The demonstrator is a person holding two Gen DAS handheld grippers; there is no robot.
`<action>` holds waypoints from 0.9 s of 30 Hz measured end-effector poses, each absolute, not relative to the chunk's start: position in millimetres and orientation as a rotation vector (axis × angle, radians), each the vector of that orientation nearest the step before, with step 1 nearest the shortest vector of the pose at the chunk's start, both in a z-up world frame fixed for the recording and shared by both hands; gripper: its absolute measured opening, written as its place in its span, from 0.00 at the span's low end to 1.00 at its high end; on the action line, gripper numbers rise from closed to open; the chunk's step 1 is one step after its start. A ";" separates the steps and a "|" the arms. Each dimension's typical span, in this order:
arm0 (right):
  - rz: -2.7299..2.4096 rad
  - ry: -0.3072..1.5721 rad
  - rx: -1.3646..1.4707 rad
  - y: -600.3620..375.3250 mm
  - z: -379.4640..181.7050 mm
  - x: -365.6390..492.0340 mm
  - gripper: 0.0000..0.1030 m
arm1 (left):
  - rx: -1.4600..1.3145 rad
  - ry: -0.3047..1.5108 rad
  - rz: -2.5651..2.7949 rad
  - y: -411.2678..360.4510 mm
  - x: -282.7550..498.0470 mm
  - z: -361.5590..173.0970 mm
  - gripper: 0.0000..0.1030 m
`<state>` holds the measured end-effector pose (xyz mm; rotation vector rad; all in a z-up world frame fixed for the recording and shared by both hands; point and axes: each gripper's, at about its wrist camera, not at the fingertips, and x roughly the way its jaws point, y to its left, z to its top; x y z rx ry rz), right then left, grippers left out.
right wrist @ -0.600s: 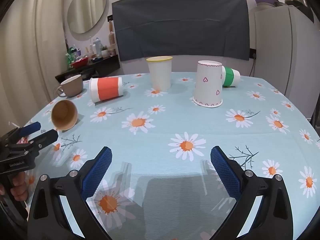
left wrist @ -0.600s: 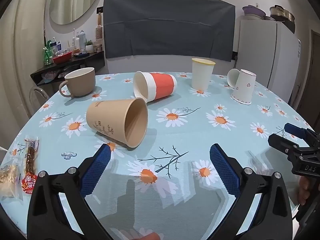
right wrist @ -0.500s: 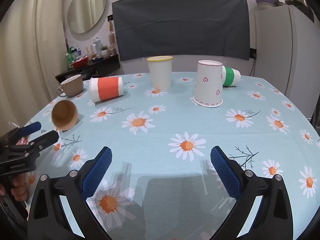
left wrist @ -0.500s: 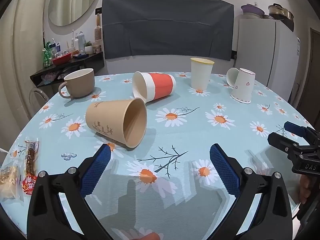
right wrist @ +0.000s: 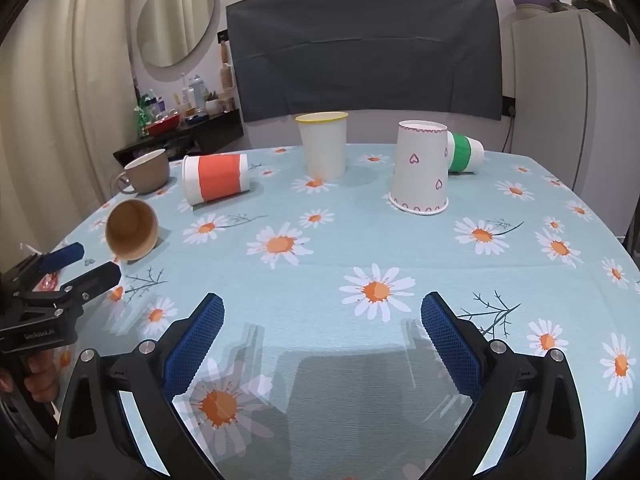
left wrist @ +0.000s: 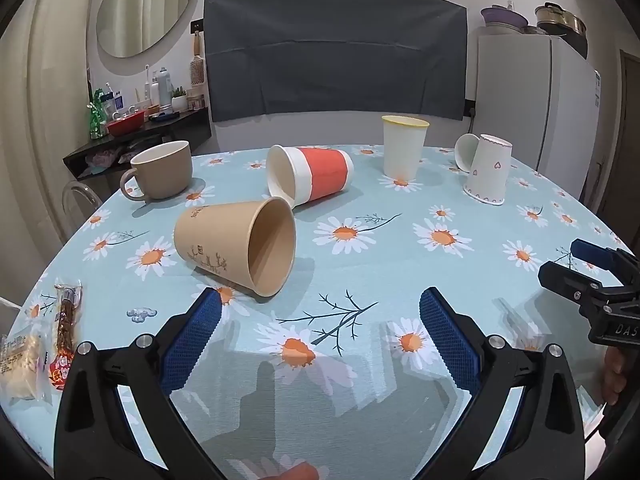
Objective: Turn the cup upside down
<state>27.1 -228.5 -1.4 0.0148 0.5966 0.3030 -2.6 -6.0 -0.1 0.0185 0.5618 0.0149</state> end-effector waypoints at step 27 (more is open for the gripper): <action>0.296 0.594 0.018 -230.3 -1.5 28.0 0.92 | 0.017 0.552 0.027 -6.1 -5.1 1.7 0.94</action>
